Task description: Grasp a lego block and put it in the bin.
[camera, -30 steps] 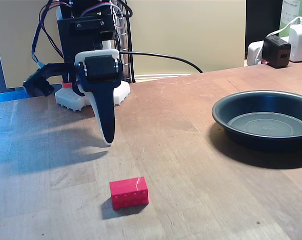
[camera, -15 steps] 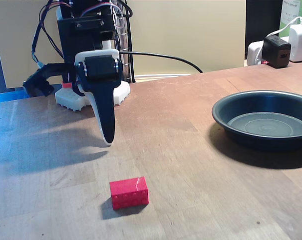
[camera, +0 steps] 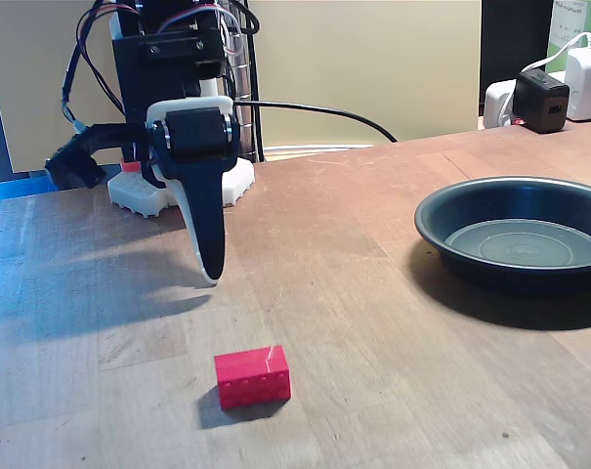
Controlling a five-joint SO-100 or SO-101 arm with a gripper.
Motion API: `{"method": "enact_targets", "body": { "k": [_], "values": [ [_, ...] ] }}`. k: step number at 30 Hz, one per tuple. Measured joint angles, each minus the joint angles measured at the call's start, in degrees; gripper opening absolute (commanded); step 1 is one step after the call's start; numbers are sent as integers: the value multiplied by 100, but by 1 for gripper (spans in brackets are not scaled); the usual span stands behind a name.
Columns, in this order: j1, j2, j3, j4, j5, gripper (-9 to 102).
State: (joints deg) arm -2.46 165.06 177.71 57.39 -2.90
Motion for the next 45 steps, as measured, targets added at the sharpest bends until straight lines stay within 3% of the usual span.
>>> {"method": "enact_targets", "body": {
  "k": [9, 22, 35, 45],
  "values": [
    [0, -439, -1090, 88, 9, 0],
    [-18, -4298, -5757, 2373, -44, 0],
    [-132, -7207, -8376, 2540, -35, 0],
    [-176, -8341, -9334, 2540, -35, 0]
  ]
}}
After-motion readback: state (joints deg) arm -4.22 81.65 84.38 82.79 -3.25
